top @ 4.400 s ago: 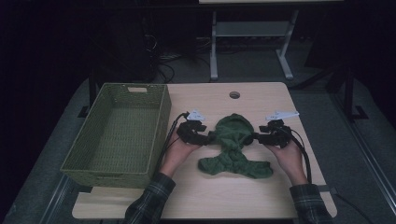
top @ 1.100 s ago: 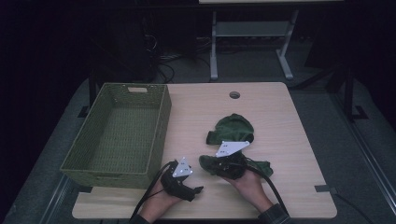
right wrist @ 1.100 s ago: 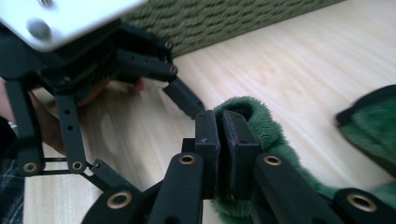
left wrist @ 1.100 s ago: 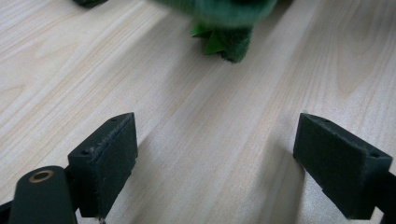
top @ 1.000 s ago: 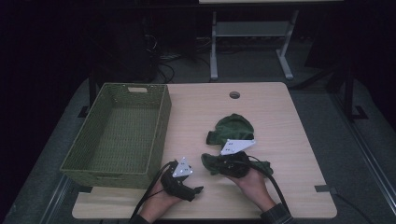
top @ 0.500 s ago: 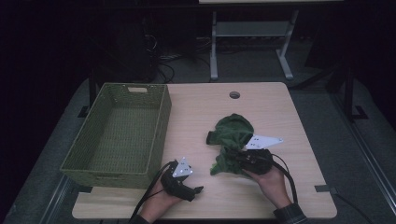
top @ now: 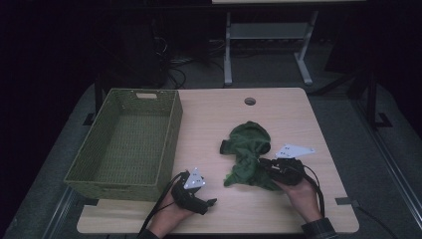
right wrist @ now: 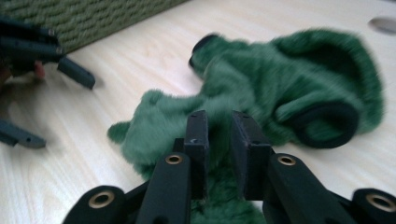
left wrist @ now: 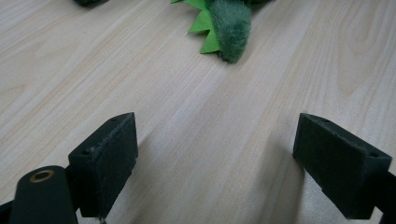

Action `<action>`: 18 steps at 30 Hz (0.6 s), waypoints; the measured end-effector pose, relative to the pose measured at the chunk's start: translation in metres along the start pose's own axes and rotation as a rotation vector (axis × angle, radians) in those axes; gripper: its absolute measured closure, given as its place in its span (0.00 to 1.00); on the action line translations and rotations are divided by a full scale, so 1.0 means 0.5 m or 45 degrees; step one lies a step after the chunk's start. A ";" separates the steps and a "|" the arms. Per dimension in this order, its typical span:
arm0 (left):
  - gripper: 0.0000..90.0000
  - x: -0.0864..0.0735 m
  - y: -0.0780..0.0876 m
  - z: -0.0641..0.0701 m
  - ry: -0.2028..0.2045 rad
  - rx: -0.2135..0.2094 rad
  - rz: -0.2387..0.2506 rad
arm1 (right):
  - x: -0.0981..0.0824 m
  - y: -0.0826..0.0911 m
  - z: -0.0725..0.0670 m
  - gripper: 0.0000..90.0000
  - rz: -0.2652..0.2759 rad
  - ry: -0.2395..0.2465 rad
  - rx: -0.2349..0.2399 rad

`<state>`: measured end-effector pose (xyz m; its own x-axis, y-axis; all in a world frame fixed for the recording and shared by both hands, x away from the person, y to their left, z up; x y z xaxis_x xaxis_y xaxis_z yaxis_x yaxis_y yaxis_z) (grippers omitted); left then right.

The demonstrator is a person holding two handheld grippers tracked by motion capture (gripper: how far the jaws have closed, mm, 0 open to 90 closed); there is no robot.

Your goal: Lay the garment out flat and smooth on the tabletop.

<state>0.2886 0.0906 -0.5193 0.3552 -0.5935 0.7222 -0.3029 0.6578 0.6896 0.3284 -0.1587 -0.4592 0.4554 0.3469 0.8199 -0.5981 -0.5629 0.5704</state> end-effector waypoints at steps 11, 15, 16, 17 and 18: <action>0.15 0.000 0.000 -0.001 -0.004 0.001 -0.004 | 0.008 -0.065 0.017 0.97 -0.090 0.000 0.014; 0.15 0.000 0.000 -0.001 -0.004 0.001 -0.004 | -0.020 -0.095 0.004 0.97 -0.209 0.005 0.031; 0.15 0.000 0.000 0.000 -0.003 0.001 -0.005 | -0.025 -0.101 0.002 0.97 -0.234 0.018 0.034; 0.15 0.000 0.000 0.000 -0.003 0.001 -0.004 | -0.029 -0.105 0.000 0.97 -0.249 0.031 0.032; 0.15 0.000 0.000 -0.001 -0.004 0.001 -0.003 | -0.029 -0.106 -0.001 0.96 -0.251 0.033 0.033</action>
Point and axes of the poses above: each handheld gripper's, and its own axes: y roughly backward along the jaws, x roughly out of its top, z roughly to its right, the point moved 6 cm from there along -y, roughly forward along the jaws, and after that the axes turned 4 degrees about -x, right-handed, at the moved point
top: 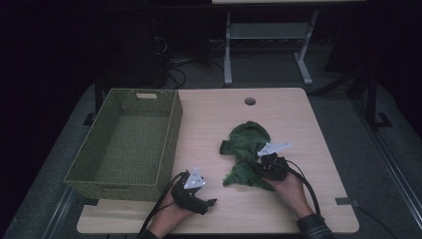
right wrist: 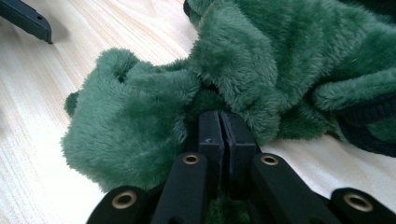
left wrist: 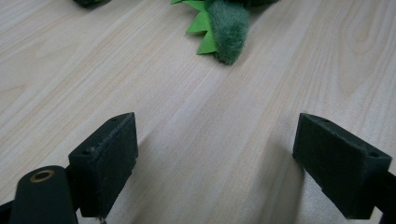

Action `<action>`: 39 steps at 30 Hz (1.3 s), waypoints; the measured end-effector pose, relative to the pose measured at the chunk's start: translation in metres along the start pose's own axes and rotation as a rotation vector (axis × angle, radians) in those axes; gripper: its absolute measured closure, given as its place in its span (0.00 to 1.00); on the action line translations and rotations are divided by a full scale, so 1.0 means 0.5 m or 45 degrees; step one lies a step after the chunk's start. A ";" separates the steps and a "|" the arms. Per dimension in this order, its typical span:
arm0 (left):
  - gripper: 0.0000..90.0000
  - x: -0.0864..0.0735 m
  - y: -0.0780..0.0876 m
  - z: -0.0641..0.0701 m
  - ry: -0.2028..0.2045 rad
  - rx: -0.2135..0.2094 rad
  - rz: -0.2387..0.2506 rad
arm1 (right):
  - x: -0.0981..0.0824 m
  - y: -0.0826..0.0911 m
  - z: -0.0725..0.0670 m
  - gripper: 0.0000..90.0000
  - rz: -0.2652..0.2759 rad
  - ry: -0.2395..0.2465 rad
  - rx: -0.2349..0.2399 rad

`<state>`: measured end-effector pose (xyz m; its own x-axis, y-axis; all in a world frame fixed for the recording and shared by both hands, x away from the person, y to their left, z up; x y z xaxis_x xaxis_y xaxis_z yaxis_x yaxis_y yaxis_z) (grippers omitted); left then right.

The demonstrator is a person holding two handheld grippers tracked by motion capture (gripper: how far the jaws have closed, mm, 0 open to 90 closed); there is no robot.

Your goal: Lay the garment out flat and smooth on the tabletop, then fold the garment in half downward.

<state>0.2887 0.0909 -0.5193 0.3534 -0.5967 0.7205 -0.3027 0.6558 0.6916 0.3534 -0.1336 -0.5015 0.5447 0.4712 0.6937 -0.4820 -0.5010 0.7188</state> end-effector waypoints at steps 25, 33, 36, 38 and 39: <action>0.15 0.000 0.000 -0.001 0.002 0.003 -0.001 | -0.090 0.163 0.064 0.79 0.142 -0.091 -0.075; 0.15 0.002 -0.001 -0.005 0.002 -0.001 -0.005 | -0.143 0.196 0.076 0.76 0.143 -0.130 -0.077; 0.15 0.002 -0.001 -0.005 0.000 -0.002 -0.005 | -0.166 0.203 0.078 0.75 0.139 -0.146 -0.076; 0.15 0.001 0.000 -0.006 -0.004 -0.004 -0.005 | -0.178 0.205 0.079 0.73 0.142 -0.155 -0.063; 0.16 0.001 0.000 -0.007 -0.005 -0.007 -0.003 | -0.184 0.205 0.077 0.73 0.139 -0.159 -0.049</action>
Point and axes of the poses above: each handheld gripper's, and its own axes: y roughly backward along the jaws, x roughly out of its top, z roughly to its right, the point moved 6 cm from there along -y, roughly forward along the jaws, and after that the axes turned 4 degrees about -x, right-handed, at the moved point
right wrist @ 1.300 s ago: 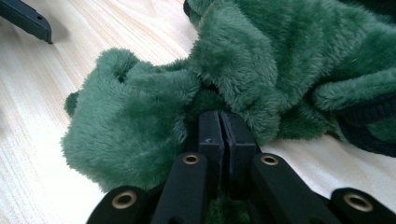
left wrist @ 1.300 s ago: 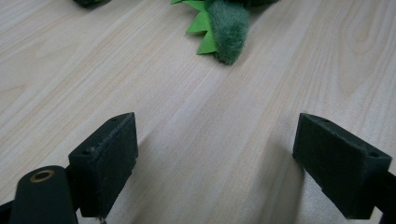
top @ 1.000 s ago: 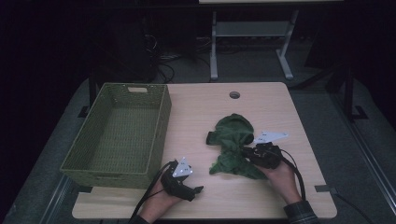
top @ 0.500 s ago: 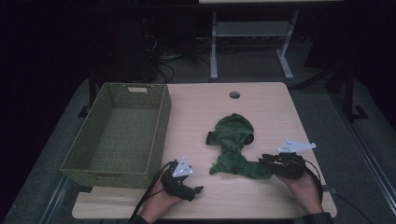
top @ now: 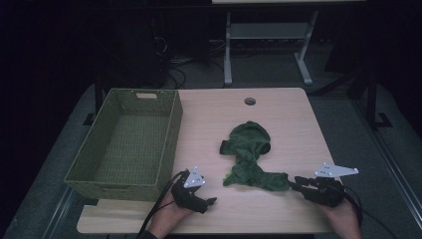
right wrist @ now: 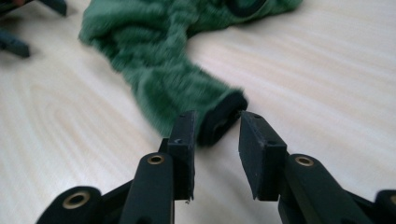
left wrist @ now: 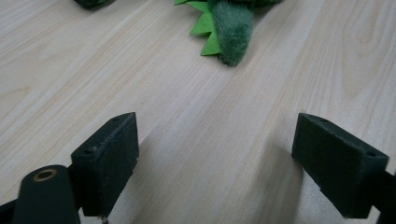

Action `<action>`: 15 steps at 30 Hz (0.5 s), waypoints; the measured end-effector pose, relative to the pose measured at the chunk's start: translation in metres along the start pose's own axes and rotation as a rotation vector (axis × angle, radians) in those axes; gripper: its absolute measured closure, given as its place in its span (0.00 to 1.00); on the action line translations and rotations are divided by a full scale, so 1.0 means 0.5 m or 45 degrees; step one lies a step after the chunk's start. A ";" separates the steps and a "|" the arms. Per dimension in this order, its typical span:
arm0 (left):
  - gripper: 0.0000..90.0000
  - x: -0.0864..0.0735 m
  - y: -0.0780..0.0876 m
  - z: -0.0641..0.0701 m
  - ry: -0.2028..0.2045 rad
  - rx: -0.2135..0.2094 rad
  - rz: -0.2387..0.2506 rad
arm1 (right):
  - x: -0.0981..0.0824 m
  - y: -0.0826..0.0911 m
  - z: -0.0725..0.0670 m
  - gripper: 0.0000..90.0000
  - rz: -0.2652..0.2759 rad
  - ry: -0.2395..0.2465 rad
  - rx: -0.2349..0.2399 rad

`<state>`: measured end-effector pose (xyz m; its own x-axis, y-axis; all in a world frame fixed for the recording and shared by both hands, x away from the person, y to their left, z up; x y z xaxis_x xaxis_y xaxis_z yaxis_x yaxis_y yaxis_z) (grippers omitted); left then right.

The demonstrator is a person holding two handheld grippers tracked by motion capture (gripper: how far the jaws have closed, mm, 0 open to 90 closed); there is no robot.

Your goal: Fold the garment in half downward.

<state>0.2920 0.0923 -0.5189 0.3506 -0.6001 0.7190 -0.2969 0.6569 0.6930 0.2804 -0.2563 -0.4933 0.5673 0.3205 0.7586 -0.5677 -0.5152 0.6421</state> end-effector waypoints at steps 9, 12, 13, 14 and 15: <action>0.17 0.003 -0.003 -0.006 -0.006 -0.003 0.004 | -0.028 -0.010 -0.014 0.66 -0.048 0.011 0.061; 0.17 0.003 -0.003 -0.007 -0.011 -0.005 0.002 | -0.028 -0.021 -0.020 0.66 -0.070 0.023 0.071; 0.17 0.003 -0.003 -0.007 -0.007 -0.005 0.002 | -0.029 -0.023 -0.021 0.66 -0.079 0.023 0.064; 0.17 0.003 -0.003 -0.006 -0.006 -0.007 0.003 | -0.029 -0.027 -0.021 0.66 -0.089 0.023 0.066; 0.17 0.003 -0.003 -0.006 -0.006 -0.008 0.003 | -0.028 -0.030 -0.021 0.66 -0.093 0.007 0.068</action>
Point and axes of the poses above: each handheld gripper's, and its own axes: y roughly backward along the jaws, x roughly out of its top, z roughly to its right, the point moved 6 cm from there along -y, roughly forward along the jaws, and after that the axes turned 4 degrees about -x, right-handed, at the moved point
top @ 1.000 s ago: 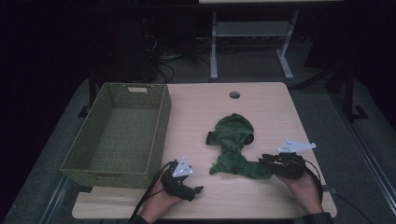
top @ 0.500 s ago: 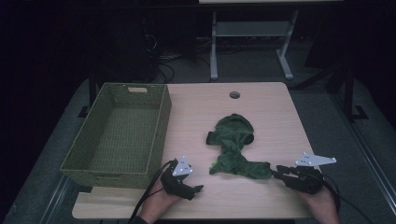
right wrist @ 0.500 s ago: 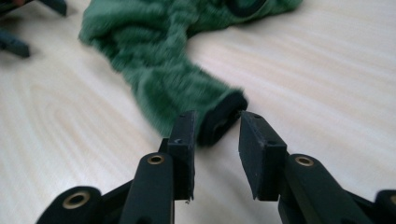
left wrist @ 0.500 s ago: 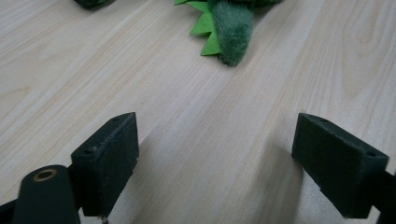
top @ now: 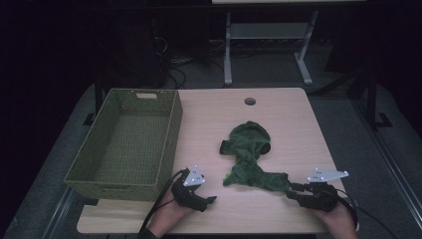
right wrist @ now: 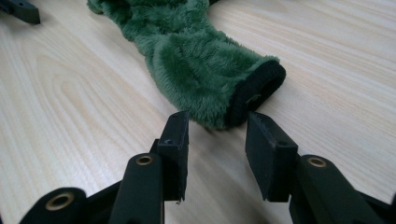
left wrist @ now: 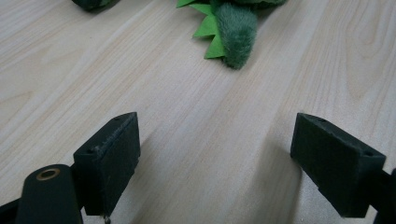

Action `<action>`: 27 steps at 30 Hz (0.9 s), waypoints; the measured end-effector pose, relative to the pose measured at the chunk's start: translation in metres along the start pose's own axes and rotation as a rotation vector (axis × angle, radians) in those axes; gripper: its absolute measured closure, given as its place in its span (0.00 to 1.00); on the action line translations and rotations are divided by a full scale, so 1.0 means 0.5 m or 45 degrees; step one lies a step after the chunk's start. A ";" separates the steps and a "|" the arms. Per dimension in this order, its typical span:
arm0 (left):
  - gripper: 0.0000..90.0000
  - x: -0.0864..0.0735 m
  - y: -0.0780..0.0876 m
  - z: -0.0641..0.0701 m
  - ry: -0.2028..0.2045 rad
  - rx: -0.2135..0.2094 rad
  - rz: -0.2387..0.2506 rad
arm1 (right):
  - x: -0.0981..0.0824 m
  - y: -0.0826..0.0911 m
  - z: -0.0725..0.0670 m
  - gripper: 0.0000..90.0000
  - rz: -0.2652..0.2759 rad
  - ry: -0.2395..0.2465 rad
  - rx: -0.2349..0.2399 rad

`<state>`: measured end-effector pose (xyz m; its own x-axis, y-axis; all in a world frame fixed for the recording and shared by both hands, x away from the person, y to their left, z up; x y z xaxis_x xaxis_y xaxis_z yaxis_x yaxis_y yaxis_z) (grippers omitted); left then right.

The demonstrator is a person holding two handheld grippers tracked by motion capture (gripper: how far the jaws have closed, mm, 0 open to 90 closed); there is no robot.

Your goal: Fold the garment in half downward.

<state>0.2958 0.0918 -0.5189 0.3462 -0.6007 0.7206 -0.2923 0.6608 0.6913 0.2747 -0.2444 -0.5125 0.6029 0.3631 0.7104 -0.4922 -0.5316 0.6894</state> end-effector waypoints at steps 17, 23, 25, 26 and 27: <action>0.17 0.000 0.000 0.000 -0.001 0.003 0.005 | 0.051 0.006 -0.002 0.92 0.084 0.111 0.022; 0.17 0.000 0.000 0.000 -0.001 0.001 0.001 | 0.094 0.018 -0.023 0.92 0.166 0.192 0.049; 0.17 0.000 0.000 0.000 -0.001 0.001 0.001 | 0.109 0.019 -0.032 0.92 0.191 0.219 0.068; 0.17 0.000 0.000 0.000 -0.001 0.001 0.000 | 0.116 0.018 -0.037 0.92 0.197 0.230 0.078; 0.17 0.000 0.000 0.000 -0.001 0.001 0.001 | 0.122 0.018 -0.041 0.92 0.199 0.241 0.084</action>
<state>0.2956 0.0918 -0.5189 0.3454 -0.6007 0.7210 -0.2931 0.6608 0.6909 0.2943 -0.2115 -0.4604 0.3910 0.4060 0.8260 -0.5244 -0.6393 0.5624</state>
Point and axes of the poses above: each handheld gripper's, and its own axes: y roughly backward along the jaws, x roughly out of its top, z roughly to its right, the point moved 6 cm from there along -y, roughly forward along the jaws, and after that the axes turned 4 degrees about -x, right-handed, at the moved point
